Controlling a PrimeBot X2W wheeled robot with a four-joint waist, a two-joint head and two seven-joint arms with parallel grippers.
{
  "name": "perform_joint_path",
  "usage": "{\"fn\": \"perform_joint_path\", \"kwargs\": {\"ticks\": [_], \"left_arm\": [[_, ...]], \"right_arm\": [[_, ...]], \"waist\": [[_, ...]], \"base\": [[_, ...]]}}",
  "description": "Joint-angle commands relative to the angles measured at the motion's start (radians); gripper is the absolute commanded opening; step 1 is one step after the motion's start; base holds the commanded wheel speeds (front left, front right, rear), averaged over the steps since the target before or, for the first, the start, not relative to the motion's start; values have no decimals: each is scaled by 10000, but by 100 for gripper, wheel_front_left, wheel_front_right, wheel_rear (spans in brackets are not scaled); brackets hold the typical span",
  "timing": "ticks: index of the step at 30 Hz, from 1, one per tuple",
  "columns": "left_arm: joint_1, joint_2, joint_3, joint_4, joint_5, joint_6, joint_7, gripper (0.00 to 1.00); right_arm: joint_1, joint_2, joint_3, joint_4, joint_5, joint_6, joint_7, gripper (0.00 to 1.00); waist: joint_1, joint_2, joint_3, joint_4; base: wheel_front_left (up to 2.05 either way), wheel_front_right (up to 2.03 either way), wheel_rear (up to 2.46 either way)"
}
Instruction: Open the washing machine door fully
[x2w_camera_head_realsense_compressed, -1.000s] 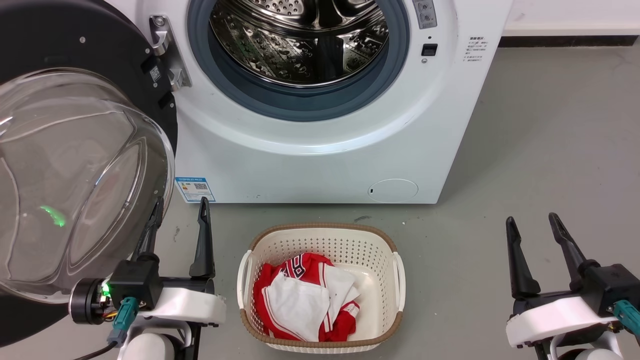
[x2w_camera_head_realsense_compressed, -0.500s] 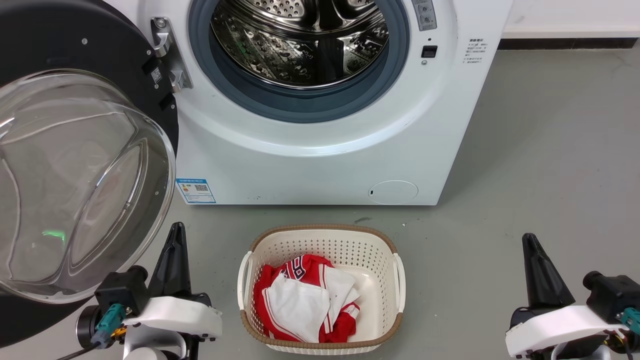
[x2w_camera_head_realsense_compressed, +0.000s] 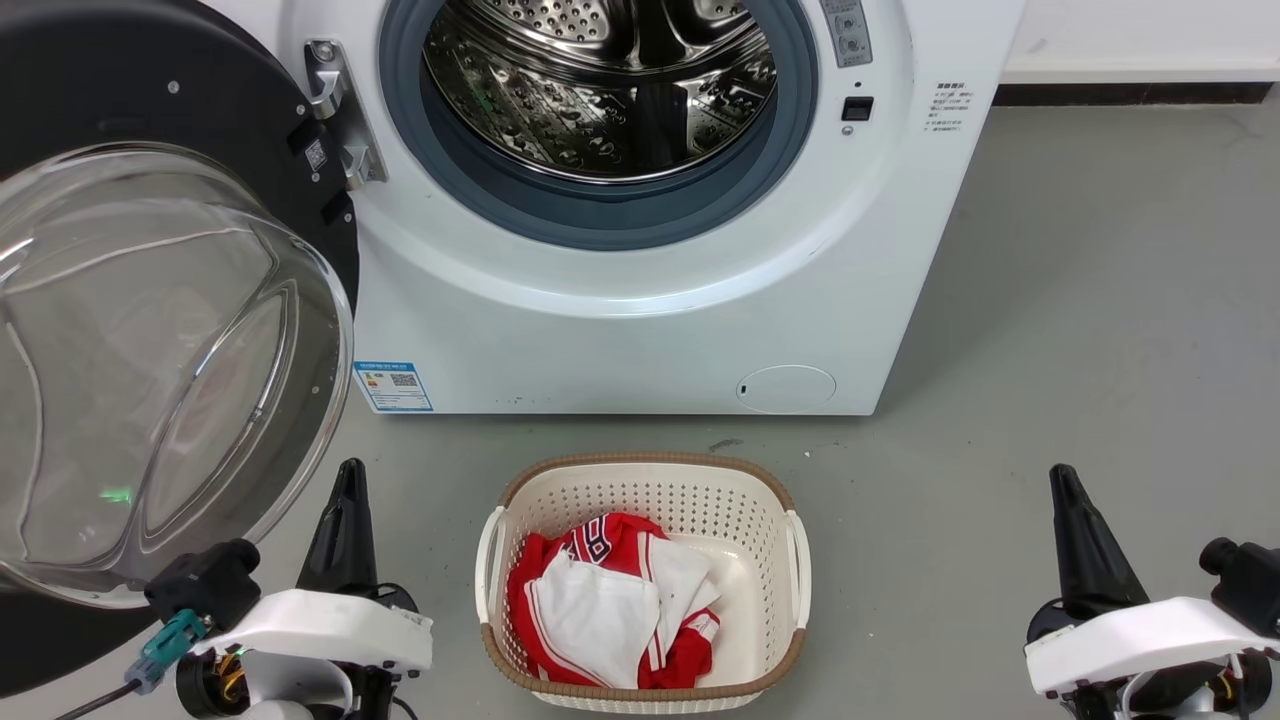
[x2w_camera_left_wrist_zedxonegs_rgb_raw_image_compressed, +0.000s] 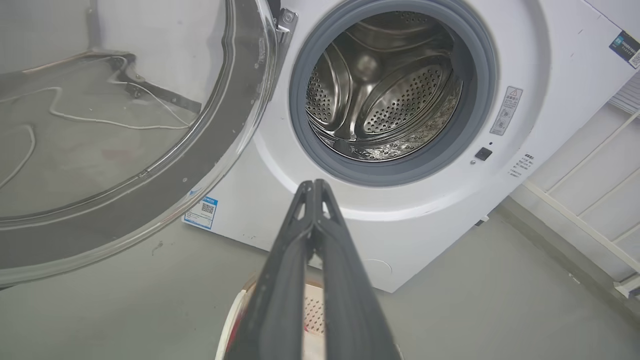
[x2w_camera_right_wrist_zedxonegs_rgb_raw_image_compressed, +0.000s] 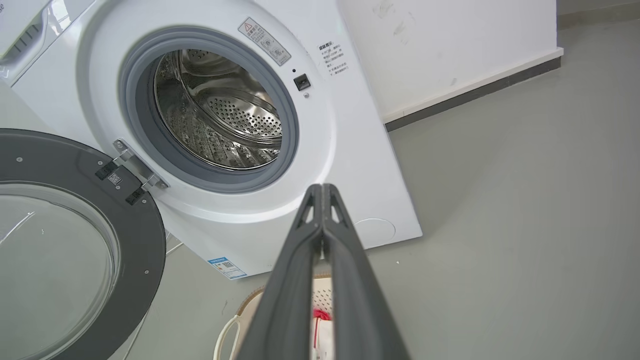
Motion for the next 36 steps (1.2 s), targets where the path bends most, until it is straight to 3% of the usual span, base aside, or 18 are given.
{"fn": "perform_joint_path", "kwargs": {"ticks": [1, 19, 36], "left_arm": [[-247, 23, 76, -97, -355, -60, 69, 0], [-336, -30, 360, 226, -3665, -333, 864, 0], [-366, -64, 538, 435, -5755, -515, 1374, 0]], "right_arm": [[-251, -91, 3, -87, 399, -1, 46, 0], [-525, -171, -51, 383, 3840, -2, 541, 0], [-690, -188, -129, 685, 5971, -3, 893, 0]], "waist": [[0, 0, -6, 0], [0, 0, -123, 4], [0, 0, -214, 6]], "base": [[0, 0, 0], [0, 0, 0], [0, 0, 0]]}}
